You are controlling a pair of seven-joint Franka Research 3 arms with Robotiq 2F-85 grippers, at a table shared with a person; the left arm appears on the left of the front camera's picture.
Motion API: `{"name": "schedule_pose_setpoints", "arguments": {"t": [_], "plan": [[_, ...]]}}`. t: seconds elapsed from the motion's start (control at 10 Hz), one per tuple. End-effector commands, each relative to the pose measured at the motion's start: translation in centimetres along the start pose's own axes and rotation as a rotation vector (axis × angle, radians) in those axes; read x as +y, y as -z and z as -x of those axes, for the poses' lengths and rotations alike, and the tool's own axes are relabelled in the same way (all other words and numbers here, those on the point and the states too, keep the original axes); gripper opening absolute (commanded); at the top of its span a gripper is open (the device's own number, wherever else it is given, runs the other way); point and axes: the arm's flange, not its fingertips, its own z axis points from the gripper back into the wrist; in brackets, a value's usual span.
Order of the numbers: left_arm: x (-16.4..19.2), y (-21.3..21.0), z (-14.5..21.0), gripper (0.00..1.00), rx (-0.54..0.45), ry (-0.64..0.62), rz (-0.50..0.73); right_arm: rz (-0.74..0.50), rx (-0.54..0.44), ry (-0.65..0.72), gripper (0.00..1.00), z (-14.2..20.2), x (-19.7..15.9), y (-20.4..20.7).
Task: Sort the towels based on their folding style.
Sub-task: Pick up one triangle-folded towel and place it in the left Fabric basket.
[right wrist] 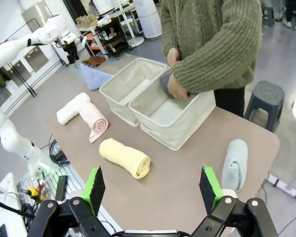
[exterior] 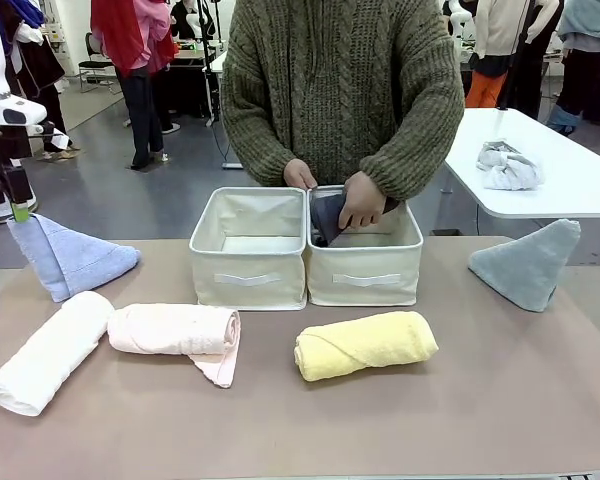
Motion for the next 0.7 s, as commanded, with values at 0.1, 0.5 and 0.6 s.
{"name": "schedule_pose_setpoints", "arguments": {"t": [0.1, 0.5, 0.6], "plan": [[-1.1, 1.1, 1.5, 1.0, -0.075, 0.01, 0.076, -0.009, 0.001, -0.002, 1.0, -0.1, 0.0, 0.1], [-1.2, 2.7, 0.6, 1.0, -0.113, 0.03, 0.095, -0.009, 0.001, -0.002, 1.0, -0.1, 0.0, 0.1], [-1.2, 3.0, 0.4, 1.0, -0.111, 0.031, 0.096, -0.009, 0.001, -0.002, 1.0, -0.1, 0.0, 0.1]]}}
